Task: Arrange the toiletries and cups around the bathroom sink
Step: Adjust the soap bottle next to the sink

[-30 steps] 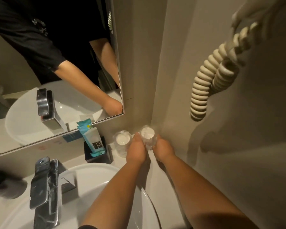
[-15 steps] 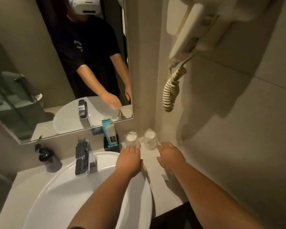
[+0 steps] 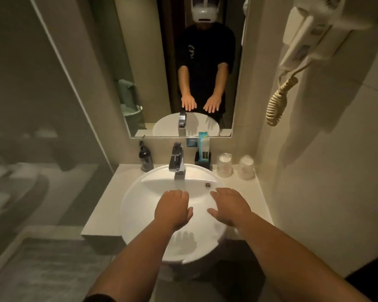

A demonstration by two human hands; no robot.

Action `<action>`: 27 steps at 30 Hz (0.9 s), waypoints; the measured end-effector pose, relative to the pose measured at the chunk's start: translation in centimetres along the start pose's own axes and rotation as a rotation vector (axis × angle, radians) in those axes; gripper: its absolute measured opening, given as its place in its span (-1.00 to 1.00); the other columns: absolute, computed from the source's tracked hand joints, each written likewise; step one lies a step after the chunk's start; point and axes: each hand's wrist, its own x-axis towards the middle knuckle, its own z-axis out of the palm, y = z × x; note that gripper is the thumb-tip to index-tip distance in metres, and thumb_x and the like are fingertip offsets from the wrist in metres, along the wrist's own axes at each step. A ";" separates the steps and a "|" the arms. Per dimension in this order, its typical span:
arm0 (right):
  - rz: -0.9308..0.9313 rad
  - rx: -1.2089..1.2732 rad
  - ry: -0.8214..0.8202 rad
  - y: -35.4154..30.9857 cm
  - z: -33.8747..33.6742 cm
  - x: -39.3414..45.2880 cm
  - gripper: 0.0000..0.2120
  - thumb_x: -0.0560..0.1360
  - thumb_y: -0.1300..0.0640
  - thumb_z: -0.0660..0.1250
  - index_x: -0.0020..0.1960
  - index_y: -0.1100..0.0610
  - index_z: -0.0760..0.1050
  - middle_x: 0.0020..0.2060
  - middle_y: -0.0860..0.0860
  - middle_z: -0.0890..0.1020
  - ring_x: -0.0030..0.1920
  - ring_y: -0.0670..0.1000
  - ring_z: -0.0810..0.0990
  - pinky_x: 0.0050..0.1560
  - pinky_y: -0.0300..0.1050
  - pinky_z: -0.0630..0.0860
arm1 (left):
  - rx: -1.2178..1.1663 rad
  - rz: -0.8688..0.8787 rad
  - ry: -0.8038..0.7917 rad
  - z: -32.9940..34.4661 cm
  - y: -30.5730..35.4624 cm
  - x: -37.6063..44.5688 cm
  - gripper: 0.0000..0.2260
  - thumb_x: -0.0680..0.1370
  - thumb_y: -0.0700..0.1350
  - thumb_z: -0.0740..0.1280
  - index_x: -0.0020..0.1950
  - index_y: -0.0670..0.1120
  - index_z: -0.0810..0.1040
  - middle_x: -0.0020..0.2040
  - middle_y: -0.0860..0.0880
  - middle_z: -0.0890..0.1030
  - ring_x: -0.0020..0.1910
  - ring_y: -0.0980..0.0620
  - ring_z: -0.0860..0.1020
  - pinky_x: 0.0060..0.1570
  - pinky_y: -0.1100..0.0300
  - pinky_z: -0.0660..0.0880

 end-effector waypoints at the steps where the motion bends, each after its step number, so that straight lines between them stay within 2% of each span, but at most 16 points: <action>1: -0.032 -0.002 -0.007 -1.5 0.2 0.1 -0.41 0.45 -0.31 0.19 0.39 -0.04 0.33 0.33 0.00 0.49 0.30 0.11 0.45 0.32 0.08 0.35 | 0.013 -0.024 -0.006 -0.1 -1.0 -1.0 -0.71 0.52 0.13 0.15 0.05 -0.05 0.46 -0.01 -0.05 0.58 -0.06 -0.06 0.51 0.00 0.06 0.41; 4: -0.120 0.020 -0.012 -5.6 0.7 0.8 -0.45 0.43 -0.29 0.22 0.33 -0.05 0.39 0.25 -0.02 0.55 0.23 0.09 0.50 0.28 0.05 0.39 | 0.067 -0.095 -0.036 0.0 -4.2 -3.6 -0.67 0.53 0.14 0.13 0.10 -0.06 0.44 0.03 -0.06 0.56 -0.01 -0.09 0.50 0.02 0.03 0.38; 7: -0.203 0.042 0.003 -9.4 0.8 2.3 -0.53 0.42 -0.28 0.23 0.23 -0.06 0.45 0.11 -0.03 0.60 0.08 0.04 0.53 0.15 -0.02 0.44 | 0.083 -0.180 -0.054 0.2 -7.5 -5.5 -0.65 0.53 0.18 0.12 0.11 -0.04 0.45 0.04 -0.06 0.56 -0.02 -0.08 0.51 0.04 0.03 0.40; 11: -0.289 -0.024 -0.041 -14.3 1.6 5.2 -0.47 0.46 -0.27 0.20 0.31 0.00 0.40 0.17 0.02 0.55 0.14 0.09 0.50 0.16 0.03 0.44 | 0.091 -0.280 -0.090 0.8 -12.5 -6.9 -0.59 0.54 0.22 0.11 0.20 -0.02 0.47 0.08 -0.04 0.57 -0.01 -0.06 0.53 0.03 0.04 0.45; 15: -0.302 -0.037 -0.061 -18.4 2.5 9.2 -0.48 0.47 -0.27 0.19 0.29 0.01 0.43 0.19 0.03 0.54 0.13 0.09 0.51 0.15 0.03 0.47 | 0.100 -0.308 -0.121 2.1 -18.1 -5.9 -0.57 0.54 0.24 0.08 0.22 -0.01 0.45 0.09 -0.05 0.56 -0.01 -0.06 0.52 0.02 0.03 0.44; 23: -0.160 -0.017 -0.089 -22.6 2.3 19.9 -0.52 0.50 -0.22 0.16 0.28 0.07 0.41 0.16 0.08 0.53 0.15 0.14 0.49 0.14 0.06 0.44 | 0.055 -0.241 -0.136 4.1 -28.4 2.6 -0.57 0.54 0.20 0.07 0.20 -0.07 0.44 0.11 -0.09 0.53 0.06 -0.11 0.49 0.03 0.00 0.40; 27: -0.045 0.070 -0.104 -22.8 2.4 23.4 -0.50 0.52 -0.17 0.18 0.35 0.09 0.36 0.23 0.09 0.50 0.23 0.14 0.46 0.16 0.05 0.45 | -0.003 -0.226 -0.119 5.0 -31.1 6.5 -0.57 0.55 0.19 0.09 0.21 -0.08 0.44 0.11 -0.10 0.53 0.08 -0.12 0.48 0.03 0.00 0.38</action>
